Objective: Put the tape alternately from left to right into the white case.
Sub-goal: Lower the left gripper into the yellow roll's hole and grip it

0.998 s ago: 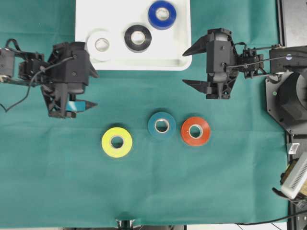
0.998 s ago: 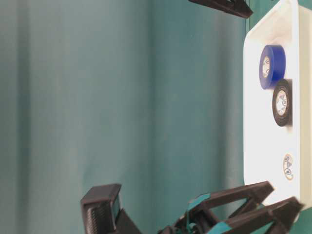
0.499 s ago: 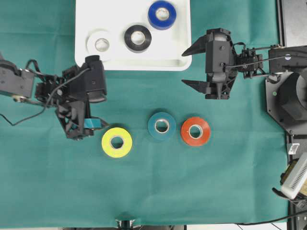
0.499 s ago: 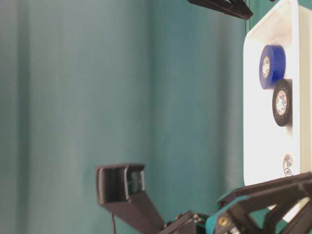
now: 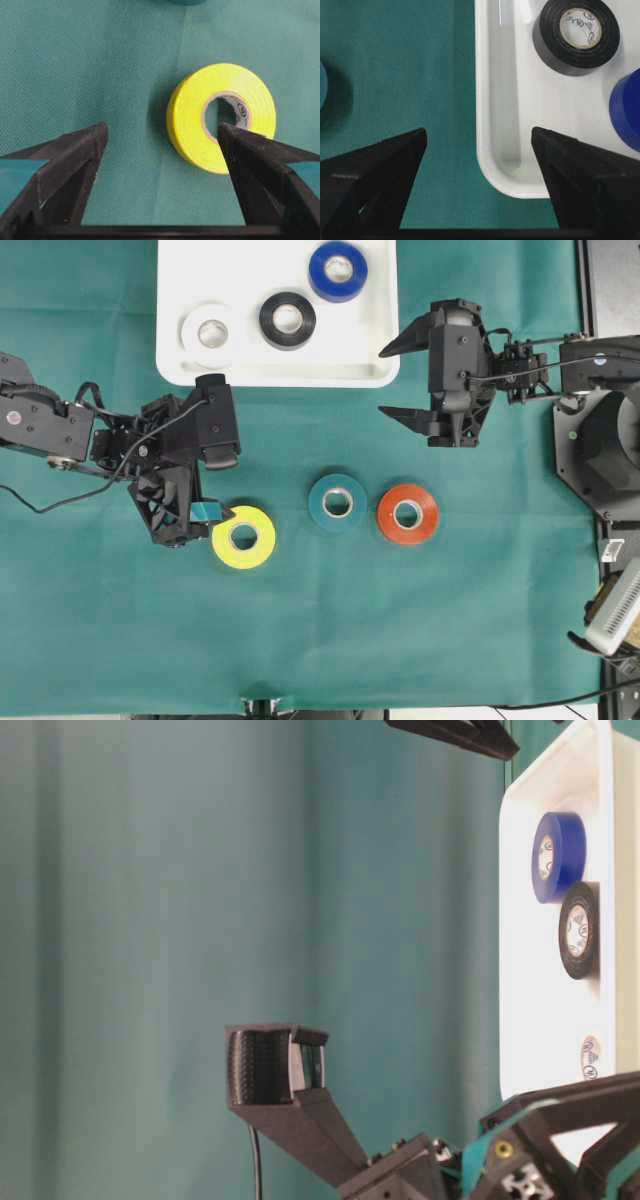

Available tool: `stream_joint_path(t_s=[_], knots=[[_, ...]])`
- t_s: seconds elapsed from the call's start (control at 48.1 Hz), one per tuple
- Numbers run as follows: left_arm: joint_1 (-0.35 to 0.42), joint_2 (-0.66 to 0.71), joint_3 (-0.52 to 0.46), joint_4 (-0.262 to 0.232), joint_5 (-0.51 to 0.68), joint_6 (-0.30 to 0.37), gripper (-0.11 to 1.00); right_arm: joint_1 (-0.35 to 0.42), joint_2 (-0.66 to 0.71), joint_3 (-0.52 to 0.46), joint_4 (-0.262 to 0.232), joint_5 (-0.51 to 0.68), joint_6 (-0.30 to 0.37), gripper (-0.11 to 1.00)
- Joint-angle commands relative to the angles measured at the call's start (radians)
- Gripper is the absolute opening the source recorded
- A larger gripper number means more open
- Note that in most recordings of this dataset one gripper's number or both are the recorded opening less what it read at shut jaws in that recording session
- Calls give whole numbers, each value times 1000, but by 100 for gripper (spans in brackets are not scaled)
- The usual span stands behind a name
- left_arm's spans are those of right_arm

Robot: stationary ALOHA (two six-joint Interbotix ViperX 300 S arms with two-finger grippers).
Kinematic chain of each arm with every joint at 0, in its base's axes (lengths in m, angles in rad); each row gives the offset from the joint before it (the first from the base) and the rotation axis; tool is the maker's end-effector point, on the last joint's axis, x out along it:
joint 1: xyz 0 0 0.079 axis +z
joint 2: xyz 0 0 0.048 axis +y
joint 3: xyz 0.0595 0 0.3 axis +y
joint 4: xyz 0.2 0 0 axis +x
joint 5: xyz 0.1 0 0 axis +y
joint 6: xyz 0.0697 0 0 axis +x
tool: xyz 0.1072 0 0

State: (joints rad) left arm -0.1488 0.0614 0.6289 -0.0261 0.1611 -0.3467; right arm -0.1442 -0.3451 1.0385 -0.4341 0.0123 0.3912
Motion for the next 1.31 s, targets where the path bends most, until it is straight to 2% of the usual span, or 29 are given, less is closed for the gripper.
stream_joint_path(t_s=[0.0,0.312,1.018,1.289], knots=[[-14,-3,-28,-2,-5,2,98,3,-6,-14,0,-8,0,82],[-43,63,-80,-2,-3,3,98,3,-5,-18,0,-6,0,82],[-43,183,-124,-2,-3,2,98,3,-6,-17,0,-5,0,82],[-43,190,-126,0,-3,3,97,3,-6,-15,0,-5,0,82]])
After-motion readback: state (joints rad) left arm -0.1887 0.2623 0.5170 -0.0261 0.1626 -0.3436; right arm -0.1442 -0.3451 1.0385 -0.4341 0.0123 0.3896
